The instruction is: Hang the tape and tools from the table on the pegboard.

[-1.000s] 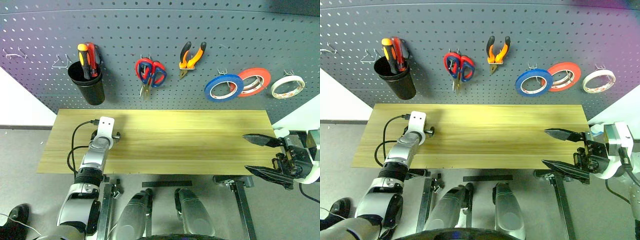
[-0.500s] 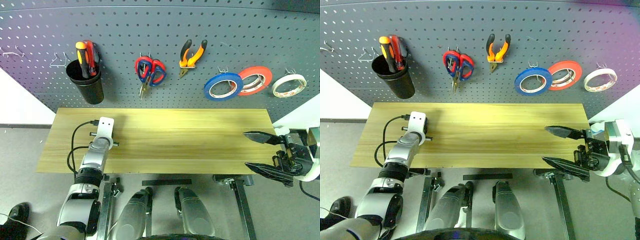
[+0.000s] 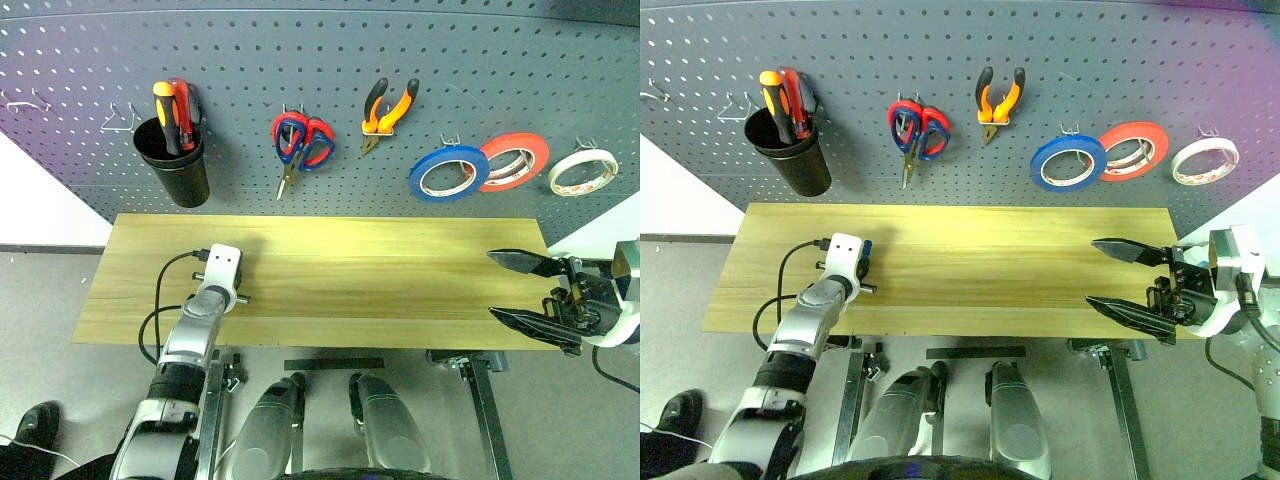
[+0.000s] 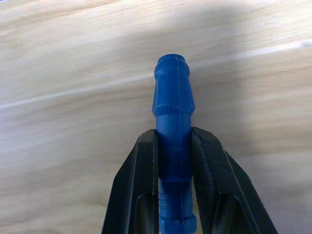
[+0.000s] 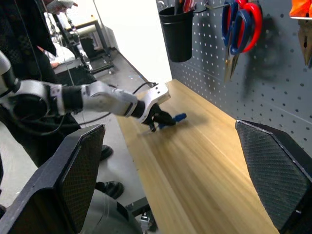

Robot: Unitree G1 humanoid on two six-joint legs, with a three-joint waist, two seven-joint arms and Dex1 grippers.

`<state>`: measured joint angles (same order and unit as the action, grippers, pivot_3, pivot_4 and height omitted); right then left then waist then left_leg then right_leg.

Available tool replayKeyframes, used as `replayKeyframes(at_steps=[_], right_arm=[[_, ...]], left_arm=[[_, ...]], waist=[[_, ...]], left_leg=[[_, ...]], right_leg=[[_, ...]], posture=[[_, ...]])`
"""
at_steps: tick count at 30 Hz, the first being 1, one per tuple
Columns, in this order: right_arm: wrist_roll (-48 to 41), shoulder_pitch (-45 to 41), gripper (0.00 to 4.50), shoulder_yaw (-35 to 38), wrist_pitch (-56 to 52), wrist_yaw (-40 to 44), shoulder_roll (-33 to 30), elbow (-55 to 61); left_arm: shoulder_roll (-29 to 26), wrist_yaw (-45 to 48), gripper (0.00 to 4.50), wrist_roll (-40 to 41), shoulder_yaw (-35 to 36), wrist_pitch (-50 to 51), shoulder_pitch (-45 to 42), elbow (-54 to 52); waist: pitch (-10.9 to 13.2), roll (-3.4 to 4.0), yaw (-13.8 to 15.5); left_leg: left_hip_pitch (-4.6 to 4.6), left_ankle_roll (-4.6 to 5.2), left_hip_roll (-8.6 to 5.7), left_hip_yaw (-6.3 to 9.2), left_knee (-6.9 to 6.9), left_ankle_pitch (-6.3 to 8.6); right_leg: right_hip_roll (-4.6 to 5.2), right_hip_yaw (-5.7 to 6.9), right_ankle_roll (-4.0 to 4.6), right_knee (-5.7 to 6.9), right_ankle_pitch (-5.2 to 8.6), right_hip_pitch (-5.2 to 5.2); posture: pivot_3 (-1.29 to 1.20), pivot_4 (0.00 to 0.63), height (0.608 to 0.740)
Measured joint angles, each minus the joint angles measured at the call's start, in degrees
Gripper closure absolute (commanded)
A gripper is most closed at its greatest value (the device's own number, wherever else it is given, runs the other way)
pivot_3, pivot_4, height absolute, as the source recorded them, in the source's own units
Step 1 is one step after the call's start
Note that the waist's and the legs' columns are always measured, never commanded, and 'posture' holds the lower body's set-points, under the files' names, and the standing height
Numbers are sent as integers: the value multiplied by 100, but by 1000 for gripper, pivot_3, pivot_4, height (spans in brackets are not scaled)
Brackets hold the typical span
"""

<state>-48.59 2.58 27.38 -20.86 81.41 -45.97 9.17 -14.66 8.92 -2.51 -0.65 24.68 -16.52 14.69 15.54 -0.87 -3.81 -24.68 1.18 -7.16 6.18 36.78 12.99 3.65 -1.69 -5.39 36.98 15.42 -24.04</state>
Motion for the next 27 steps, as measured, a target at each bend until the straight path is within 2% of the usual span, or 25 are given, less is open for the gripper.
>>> replayKeyframes(at_steps=[3,6,13,19,27], right_arm=[[43,-223,0,-65,60,12,67,-295],[53,-419,0,-166,122,80,198,-515],[-10,-599,0,-273,78,455,286,-997],[-148,-888,0,-359,-99,656,408,-1295],[-217,-1016,0,-413,-204,912,444,-1437]], left_arm=[[-285,466,3925,-184,-512,-335,454,-773],[-495,691,3925,-280,-711,-827,675,-1173],[-923,770,3925,-472,-662,-2059,1026,-1646],[-1222,820,3925,-694,-655,-3182,924,-1838],[-1241,758,3925,-823,-504,-3619,631,-2095]], waist=[[-4,7,2],[-13,12,18],[-83,66,129],[-220,101,171],[-498,121,153]], left_leg=[[-3,4,-1,-7,-4,-4],[-3,-5,-1,-6,-5,-1],[-3,1,-2,-11,-5,-8],[-3,0,-5,-11,4,-10],[10,2,-6,-11,13,-12]], right_leg=[[1,-5,1,4,-1,-10],[0,-4,2,7,-2,-14],[0,-2,1,9,-3,-18],[-1,5,0,11,-6,-12],[-4,8,-2,20,-7,2]], posture=[[-174,233,740],[-167,211,740],[-160,152,740],[-159,111,740],[-152,56,740]])
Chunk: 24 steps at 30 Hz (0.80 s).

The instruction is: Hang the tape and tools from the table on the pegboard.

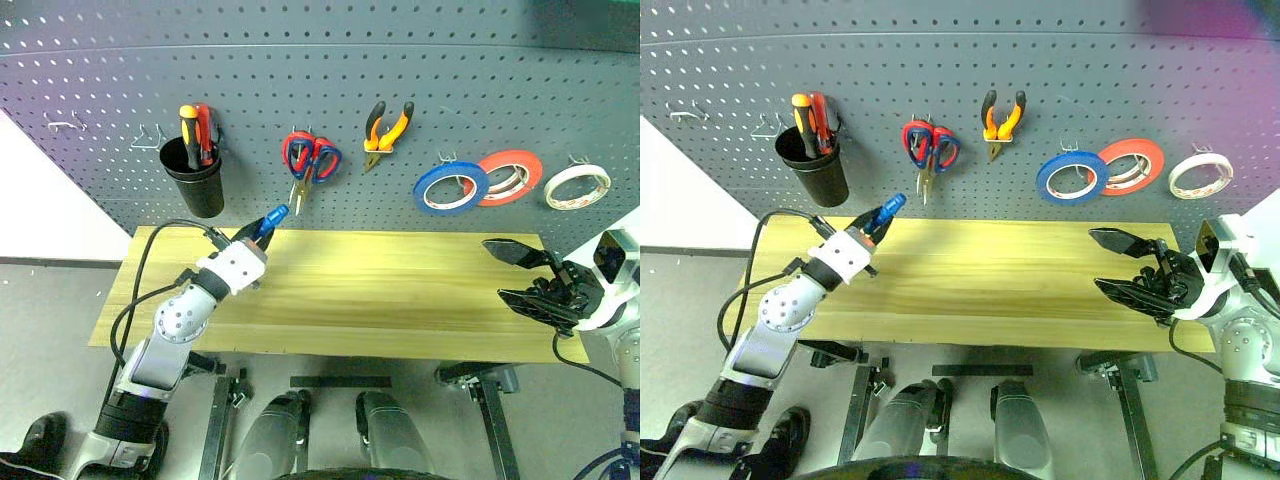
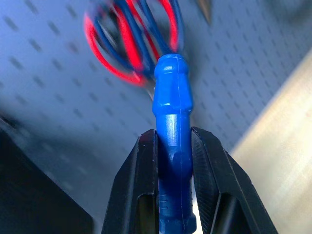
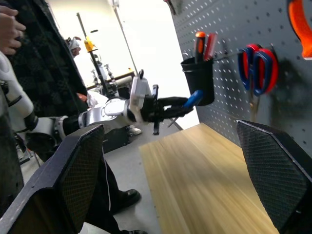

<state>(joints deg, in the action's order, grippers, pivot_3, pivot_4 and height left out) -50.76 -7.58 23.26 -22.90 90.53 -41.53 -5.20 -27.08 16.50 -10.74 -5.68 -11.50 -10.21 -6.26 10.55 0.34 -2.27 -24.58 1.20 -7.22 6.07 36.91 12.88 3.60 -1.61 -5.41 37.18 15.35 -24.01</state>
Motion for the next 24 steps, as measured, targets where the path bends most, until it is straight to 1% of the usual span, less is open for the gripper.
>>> replayKeyframes(at_steps=[5,9,11,13,15,21,24], right_arm=[[219,-117,0,-92,335,36,93,-87],[431,-150,0,-122,641,21,157,-265],[595,-209,0,-166,857,-20,214,-413],[713,-272,0,-183,1041,-47,246,-531],[768,-355,0,-192,1141,-63,246,-647],[838,-448,0,-194,1314,-94,246,-750],[832,-452,0,-196,1310,-130,246,-750]], left_arm=[[-3,82,3925,71,206,106,-460,-198],[2,105,3925,145,337,331,-759,-301],[12,125,3925,203,405,502,-1173,-295],[12,144,3925,300,538,639,-1661,-301],[12,161,3925,394,640,751,-1972,-304],[31,255,3925,721,720,885,-2357,-91],[29,279,3925,933,880,878,-2440,91]], waist=[[-182,7,-11],[-270,7,-19],[-294,-11,-18],[-341,-4,-19],[-384,-2,-27],[-487,9,-33],[-521,8,-42]], left_leg=[[61,-13,0,1,8,9],[106,-13,0,2,6,10],[111,-16,1,10,10,8],[113,-16,-1,8,13,8],[114,-14,-2,7,12,8],[120,-16,-1,10,12,7],[124,-16,-2,9,14,7]], right_leg=[[-2,6,-5,-4,-3,66],[-2,7,-6,-7,-2,114],[-4,15,-5,-6,-3,121],[-4,17,-7,-9,-4,126],[-4,17,-8,-10,-4,126],[-6,12,-6,-1,-4,128],[-5,11,-6,-2,-4,133]], posture=[[-146,38,740],[-144,24,740],[-142,19,740],[-142,16,740],[-145,12,740],[-147,11,740],[-146,15,740]])
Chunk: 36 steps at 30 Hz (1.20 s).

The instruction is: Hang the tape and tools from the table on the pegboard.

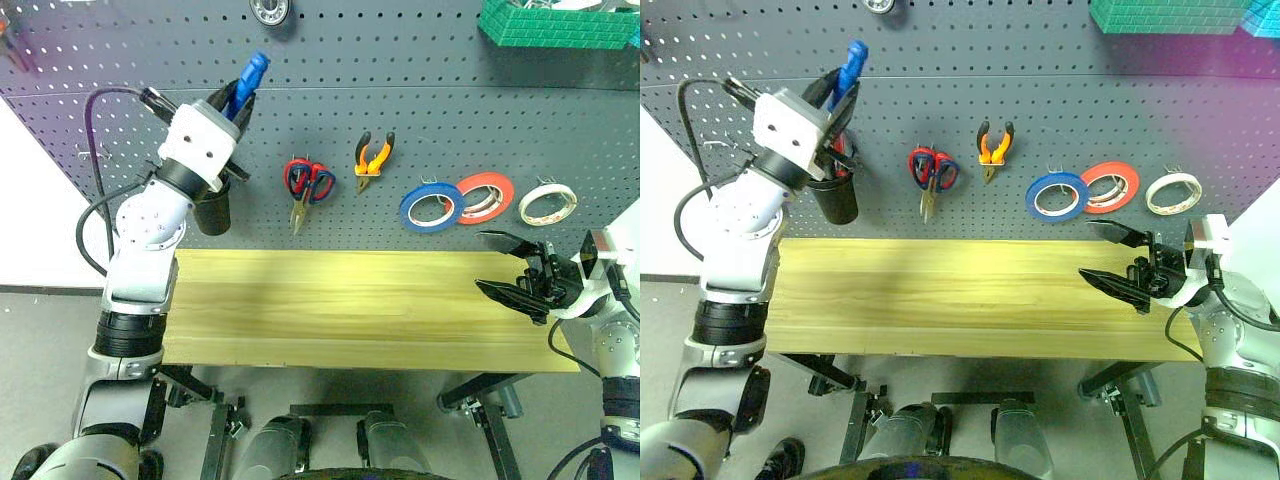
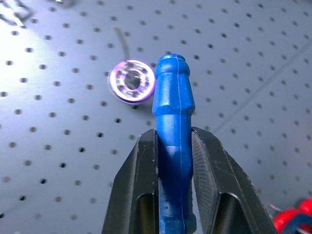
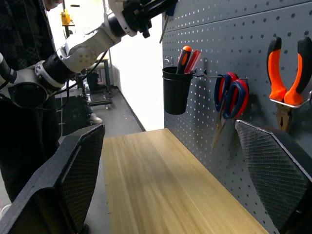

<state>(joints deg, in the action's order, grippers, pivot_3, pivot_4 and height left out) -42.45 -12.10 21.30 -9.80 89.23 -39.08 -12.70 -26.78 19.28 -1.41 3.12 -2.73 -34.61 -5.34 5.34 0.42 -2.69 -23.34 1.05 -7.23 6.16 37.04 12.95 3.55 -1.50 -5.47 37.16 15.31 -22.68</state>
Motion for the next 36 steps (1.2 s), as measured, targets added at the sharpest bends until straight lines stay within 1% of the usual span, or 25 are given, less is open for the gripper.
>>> replayKeyframes(at_steps=[6,9,13,25,29,36], right_arm=[[-219,14,0,105,-222,-112,1,25],[-348,61,0,132,-330,-118,10,140],[-517,138,0,168,-512,-129,20,255],[-799,230,0,184,-813,-357,55,861],[-826,232,0,189,-847,-397,54,878],[-829,248,0,213,-856,-411,9,879]], left_arm=[[-62,37,3925,294,353,-31,-114,709],[-208,11,3925,315,500,-155,-269,1043],[-231,-67,3925,332,603,-300,-432,1442],[-43,-112,3925,325,537,-779,-564,2200],[9,-89,3925,327,500,-858,-570,2398],[130,-114,3925,330,483,-1301,-620,3049]], waist=[[-11,2,7],[-12,1,9],[-13,0,13],[-13,0,8],[-12,0,5],[-10,-2,8]], left_leg=[[1,0,0,2,1,0],[1,0,0,2,1,0],[1,0,0,2,2,0],[1,1,0,2,1,1],[0,1,0,2,1,1],[-2,2,0,2,1,1]], right_leg=[[0,-1,1,3,0,-1],[0,-2,1,2,0,0],[0,-3,1,3,0,0],[1,-6,1,3,0,-1],[1,-7,1,3,0,-1],[2,-8,1,2,0,-3]], posture=[[-146,25,740],[-144,28,740],[-145,32,740],[-156,58,740],[-155,63,740],[-156,77,740]])
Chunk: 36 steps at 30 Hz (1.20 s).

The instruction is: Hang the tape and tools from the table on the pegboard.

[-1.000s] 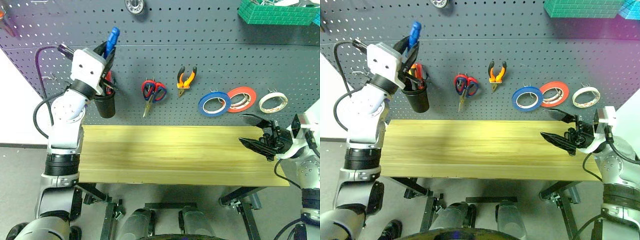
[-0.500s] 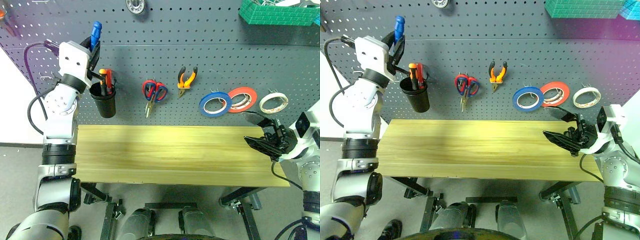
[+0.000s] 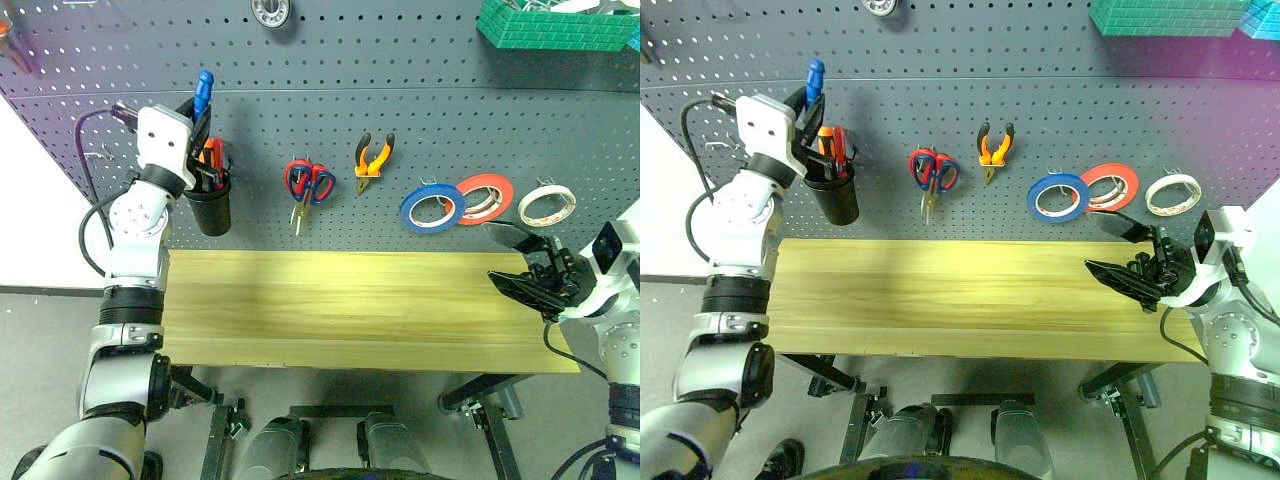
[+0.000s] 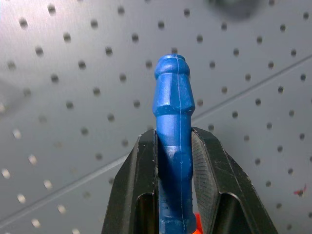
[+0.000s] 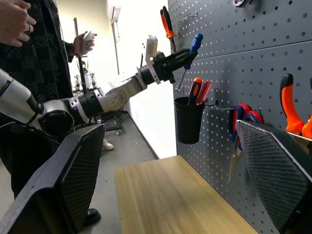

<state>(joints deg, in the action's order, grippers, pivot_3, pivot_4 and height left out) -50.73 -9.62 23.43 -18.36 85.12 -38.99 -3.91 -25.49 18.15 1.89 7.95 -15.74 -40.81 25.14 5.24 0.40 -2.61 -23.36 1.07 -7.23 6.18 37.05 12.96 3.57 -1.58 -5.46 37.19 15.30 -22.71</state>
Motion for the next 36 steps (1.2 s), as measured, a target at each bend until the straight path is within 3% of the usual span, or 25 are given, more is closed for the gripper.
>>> replayKeyframes(at_steps=[14,33,36], right_arm=[[16,-4,0,6,-38,9,-275,-16],[225,-72,0,3,-37,89,-294,-227],[234,-94,0,3,-32,101,-301,-261]], left_arm=[[308,87,3925,116,-28,-752,149,642],[255,-51,3925,143,12,-621,946,564],[255,-69,2872,249,79,-587,972,564]], waist=[[7,-2,-5],[13,-2,-14],[13,-1,-7]], left_leg=[[-2,1,1,0,-3,1],[-4,5,2,-1,-9,4],[-4,5,2,-1,-9,4]], right_leg=[[1,-2,1,-1,1,-4],[2,-7,2,-5,2,-9],[2,-7,2,-5,2,-8]], posture=[[-153,95,740],[-151,92,740],[-151,91,740]])
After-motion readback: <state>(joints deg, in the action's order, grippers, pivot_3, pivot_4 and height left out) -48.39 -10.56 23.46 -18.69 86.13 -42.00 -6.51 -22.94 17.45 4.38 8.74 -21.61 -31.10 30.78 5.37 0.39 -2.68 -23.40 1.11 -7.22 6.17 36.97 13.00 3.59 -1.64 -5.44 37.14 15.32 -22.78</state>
